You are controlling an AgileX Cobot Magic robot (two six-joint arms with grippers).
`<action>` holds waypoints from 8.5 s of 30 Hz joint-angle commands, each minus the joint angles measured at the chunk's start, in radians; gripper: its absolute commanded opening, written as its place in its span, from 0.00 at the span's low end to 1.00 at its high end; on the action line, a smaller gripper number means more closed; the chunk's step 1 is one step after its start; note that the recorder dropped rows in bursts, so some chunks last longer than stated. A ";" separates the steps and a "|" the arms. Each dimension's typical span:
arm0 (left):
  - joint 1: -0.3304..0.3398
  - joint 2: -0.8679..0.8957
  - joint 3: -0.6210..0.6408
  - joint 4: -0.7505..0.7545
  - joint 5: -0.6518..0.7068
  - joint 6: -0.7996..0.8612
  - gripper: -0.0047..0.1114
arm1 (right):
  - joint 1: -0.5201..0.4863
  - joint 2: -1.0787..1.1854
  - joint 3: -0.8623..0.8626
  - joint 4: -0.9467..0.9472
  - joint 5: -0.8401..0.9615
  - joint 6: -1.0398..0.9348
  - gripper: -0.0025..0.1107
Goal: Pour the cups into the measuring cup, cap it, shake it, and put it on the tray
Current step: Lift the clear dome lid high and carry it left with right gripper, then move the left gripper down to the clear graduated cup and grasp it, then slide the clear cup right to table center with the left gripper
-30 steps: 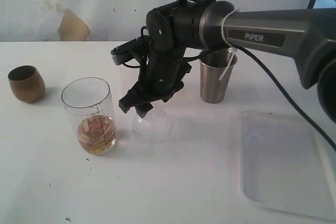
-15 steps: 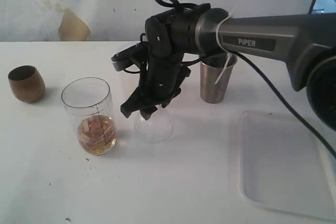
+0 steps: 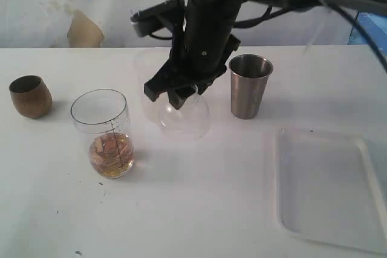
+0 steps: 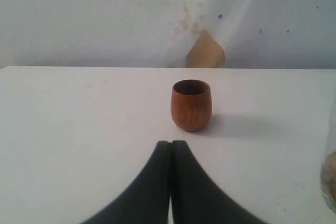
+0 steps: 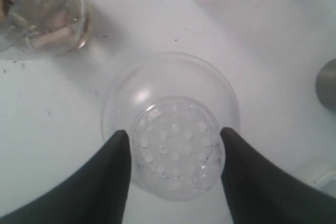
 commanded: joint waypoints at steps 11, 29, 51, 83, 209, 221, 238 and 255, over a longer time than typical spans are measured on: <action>-0.006 -0.005 0.005 -0.011 -0.008 -0.005 0.04 | 0.136 0.019 -0.396 0.037 0.096 0.053 0.02; -0.006 -0.005 0.005 -0.011 -0.008 -0.005 0.04 | 0.168 0.179 -0.494 0.010 0.096 0.090 0.02; -0.006 -0.005 0.005 -0.011 -0.008 -0.005 0.04 | 0.168 0.143 -0.494 0.012 0.096 0.105 0.02; -0.006 -0.005 0.005 -0.011 -0.008 -0.005 0.04 | 0.168 -0.116 -0.466 -0.016 0.096 0.008 0.02; -0.709 1.878 -1.570 0.001 0.883 -0.014 0.04 | 0.088 -0.288 -0.408 -0.315 0.096 0.127 0.02; -0.783 1.906 -1.591 0.009 0.848 -0.014 0.04 | 0.088 -0.287 -0.408 -0.308 0.096 0.127 0.02; -0.791 1.917 -1.591 0.030 0.839 -0.012 0.10 | 0.088 -0.287 -0.408 -0.302 0.096 0.127 0.02; -0.791 1.903 -1.619 0.015 0.830 -0.005 0.61 | 0.088 -0.287 -0.408 -0.298 0.096 0.127 0.02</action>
